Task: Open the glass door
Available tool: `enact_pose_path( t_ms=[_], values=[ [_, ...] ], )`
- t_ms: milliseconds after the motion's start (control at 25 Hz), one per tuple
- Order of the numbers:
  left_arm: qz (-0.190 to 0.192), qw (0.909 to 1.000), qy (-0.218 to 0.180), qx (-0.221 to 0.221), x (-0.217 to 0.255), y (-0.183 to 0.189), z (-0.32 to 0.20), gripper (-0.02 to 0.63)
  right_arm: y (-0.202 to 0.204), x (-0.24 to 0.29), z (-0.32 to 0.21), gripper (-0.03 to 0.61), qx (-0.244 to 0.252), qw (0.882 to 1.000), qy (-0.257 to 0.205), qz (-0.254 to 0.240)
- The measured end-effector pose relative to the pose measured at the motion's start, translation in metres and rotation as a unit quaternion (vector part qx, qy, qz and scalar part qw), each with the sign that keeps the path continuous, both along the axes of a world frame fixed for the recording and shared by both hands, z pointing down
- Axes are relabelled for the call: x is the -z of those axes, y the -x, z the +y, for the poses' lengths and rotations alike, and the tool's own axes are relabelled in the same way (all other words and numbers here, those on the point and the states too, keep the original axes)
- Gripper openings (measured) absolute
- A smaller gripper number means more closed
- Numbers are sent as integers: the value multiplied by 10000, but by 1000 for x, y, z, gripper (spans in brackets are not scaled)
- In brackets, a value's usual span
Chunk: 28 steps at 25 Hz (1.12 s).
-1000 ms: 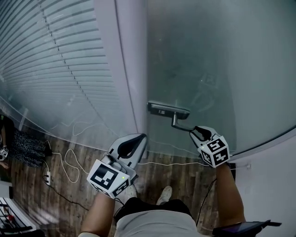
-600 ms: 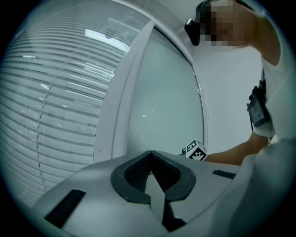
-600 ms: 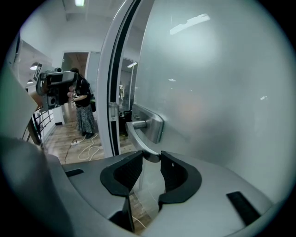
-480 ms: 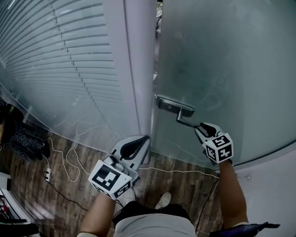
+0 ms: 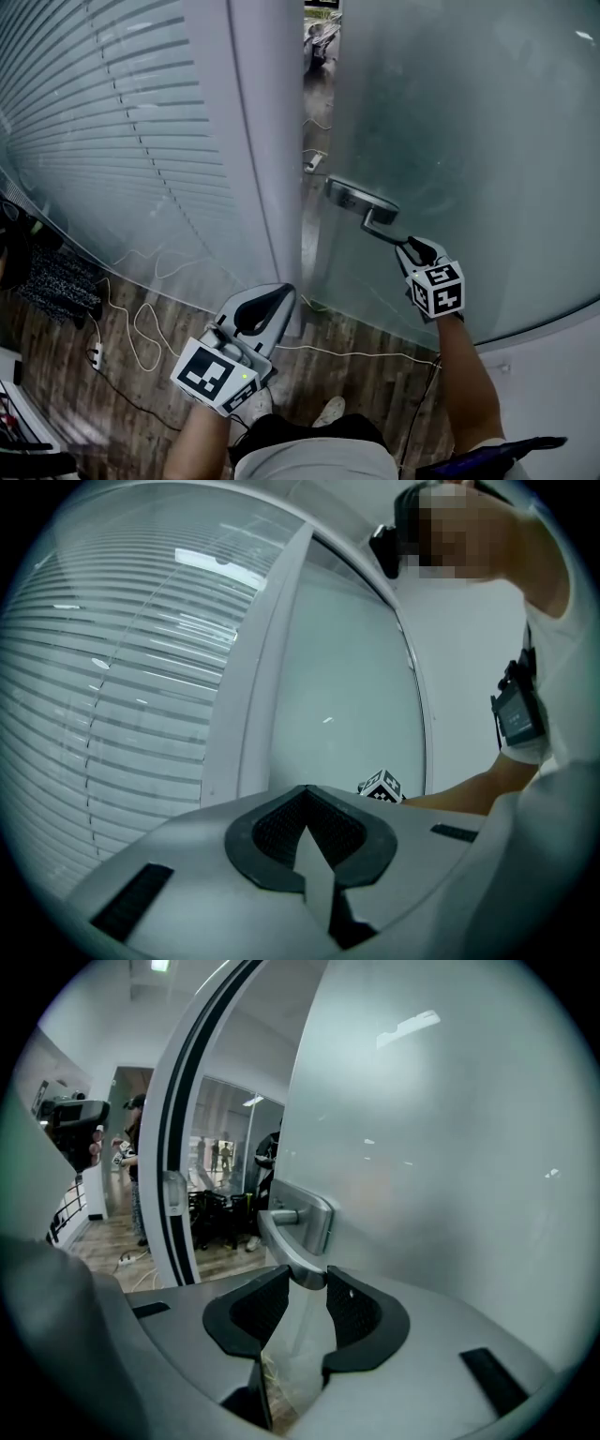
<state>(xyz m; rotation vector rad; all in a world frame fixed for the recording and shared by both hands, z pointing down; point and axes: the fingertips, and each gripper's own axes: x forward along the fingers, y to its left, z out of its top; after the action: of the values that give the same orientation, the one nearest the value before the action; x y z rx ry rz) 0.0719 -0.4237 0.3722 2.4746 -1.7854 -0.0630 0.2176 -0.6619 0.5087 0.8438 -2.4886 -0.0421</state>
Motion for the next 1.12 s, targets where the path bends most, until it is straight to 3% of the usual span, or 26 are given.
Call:
enact_pose_path(
  t_ms=[600, 720, 840, 1120],
  values=[
    [39, 9999, -86, 143, -1, 6, 3, -3, -13, 7, -46, 122, -516, 9982, -298, 102],
    [19, 9999, -98, 72, -7, 2, 5, -3, -24, 28, -27, 115, -621, 9958, -630, -251],
    [-11, 9999, -114, -32, -14, -1, 9, -3, -39, 64, 6, 2, -766, 9879, -1035, -861],
    [-78, 9988, -267, -407, 10, 6, 10, -3, -48, 150, 81, 2, -922, 9706, -1559, -1587]
  ],
)
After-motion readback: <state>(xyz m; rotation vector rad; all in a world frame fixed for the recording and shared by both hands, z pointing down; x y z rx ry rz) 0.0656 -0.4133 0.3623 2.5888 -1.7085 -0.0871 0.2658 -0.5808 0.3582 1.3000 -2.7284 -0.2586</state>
